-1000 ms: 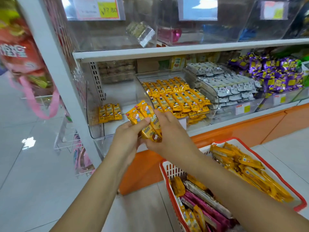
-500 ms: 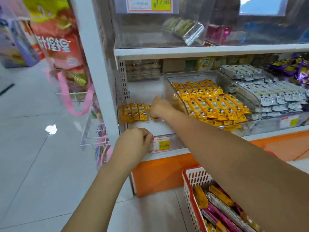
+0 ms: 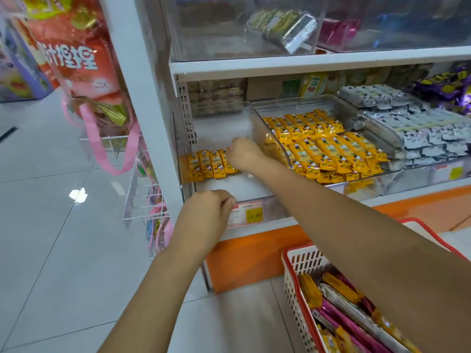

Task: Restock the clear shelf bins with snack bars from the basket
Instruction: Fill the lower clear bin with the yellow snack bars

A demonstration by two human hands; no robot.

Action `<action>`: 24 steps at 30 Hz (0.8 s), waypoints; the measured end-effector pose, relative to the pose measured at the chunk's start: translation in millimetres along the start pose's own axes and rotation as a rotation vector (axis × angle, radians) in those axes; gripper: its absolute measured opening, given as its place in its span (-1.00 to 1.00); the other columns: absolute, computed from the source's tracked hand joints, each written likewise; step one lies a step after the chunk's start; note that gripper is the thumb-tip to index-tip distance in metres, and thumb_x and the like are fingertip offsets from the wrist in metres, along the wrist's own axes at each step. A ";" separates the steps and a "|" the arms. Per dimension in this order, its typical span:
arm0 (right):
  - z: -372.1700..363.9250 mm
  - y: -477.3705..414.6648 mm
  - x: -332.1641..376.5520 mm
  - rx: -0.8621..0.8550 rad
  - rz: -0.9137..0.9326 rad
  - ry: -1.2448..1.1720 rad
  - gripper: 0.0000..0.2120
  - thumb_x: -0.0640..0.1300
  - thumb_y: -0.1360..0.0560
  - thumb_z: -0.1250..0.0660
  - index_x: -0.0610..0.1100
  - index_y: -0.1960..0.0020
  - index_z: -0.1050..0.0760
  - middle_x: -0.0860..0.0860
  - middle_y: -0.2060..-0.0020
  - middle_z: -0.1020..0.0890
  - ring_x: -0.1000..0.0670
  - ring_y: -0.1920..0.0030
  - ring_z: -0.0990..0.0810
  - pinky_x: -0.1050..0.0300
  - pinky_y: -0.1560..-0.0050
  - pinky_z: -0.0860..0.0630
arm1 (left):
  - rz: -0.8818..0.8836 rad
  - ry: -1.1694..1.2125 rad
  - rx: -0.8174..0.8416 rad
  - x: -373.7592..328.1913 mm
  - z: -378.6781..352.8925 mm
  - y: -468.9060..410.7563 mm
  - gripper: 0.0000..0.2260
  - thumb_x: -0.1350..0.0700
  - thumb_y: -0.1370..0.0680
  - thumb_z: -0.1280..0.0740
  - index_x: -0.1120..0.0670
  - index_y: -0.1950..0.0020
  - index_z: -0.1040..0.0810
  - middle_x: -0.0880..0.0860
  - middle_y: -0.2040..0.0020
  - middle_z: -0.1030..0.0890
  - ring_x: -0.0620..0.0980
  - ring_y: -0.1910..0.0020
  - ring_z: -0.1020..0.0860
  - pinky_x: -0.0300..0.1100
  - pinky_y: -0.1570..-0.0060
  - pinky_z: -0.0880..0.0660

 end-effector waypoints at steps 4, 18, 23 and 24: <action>36.0 68.8 -14.3 -0.298 0.255 -0.019 -0.71 -0.15 -0.55 -0.21 -0.17 0.32 -0.28 -0.08 0.31 -0.45 -0.12 0.22 -0.47 0.06 0.26 -0.34 | -0.143 0.157 -0.188 -15.9 5.6 11.1 -0.83 0.08 -0.58 -0.28 0.10 0.04 -0.66 -0.03 0.11 -0.66 -0.12 0.14 -0.55 -0.36 0.15 -0.40; -83.4 221.6 -255.4 0.361 -0.291 0.039 -0.70 -0.06 -0.52 -0.31 -0.12 -0.15 -0.29 -0.01 0.10 -0.51 0.01 0.15 -0.55 0.29 0.34 -0.36 | -0.235 -0.082 0.622 -70.4 -140.1 82.7 -0.79 0.09 -0.60 -0.14 0.12 -0.02 -0.55 0.16 -0.03 -0.63 0.14 -0.01 -0.57 -0.07 0.05 -0.47; -154.6 229.2 -296.0 0.384 -0.302 0.058 -0.10 -0.04 -0.38 -0.44 0.05 -0.54 0.03 -0.12 -0.29 -0.42 -0.07 -0.05 -0.59 0.07 0.04 -0.61 | -0.166 -0.197 0.862 -66.2 -178.0 104.8 -0.75 0.18 -0.63 -0.13 0.27 -0.14 -0.53 0.22 -0.09 -0.60 0.15 -0.03 -0.56 -0.15 0.03 -0.40; -162.7 229.4 -297.7 0.383 -0.317 0.060 -0.10 -0.05 -0.41 -0.44 0.06 -0.56 0.06 -0.16 -0.34 -0.36 -0.09 -0.07 -0.59 0.06 0.00 -0.60 | -0.142 -0.169 0.882 -65.9 -182.7 105.6 -0.76 0.20 -0.62 -0.14 0.28 -0.16 -0.53 0.22 -0.09 -0.59 0.13 0.00 -0.56 -0.17 0.04 -0.40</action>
Point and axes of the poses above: each hand's wrist, its own y-axis away from the middle knuckle, its own z-axis out of the back of the hand, x = y × z, the point moved 3 cm from there along -y, towards the middle knuckle
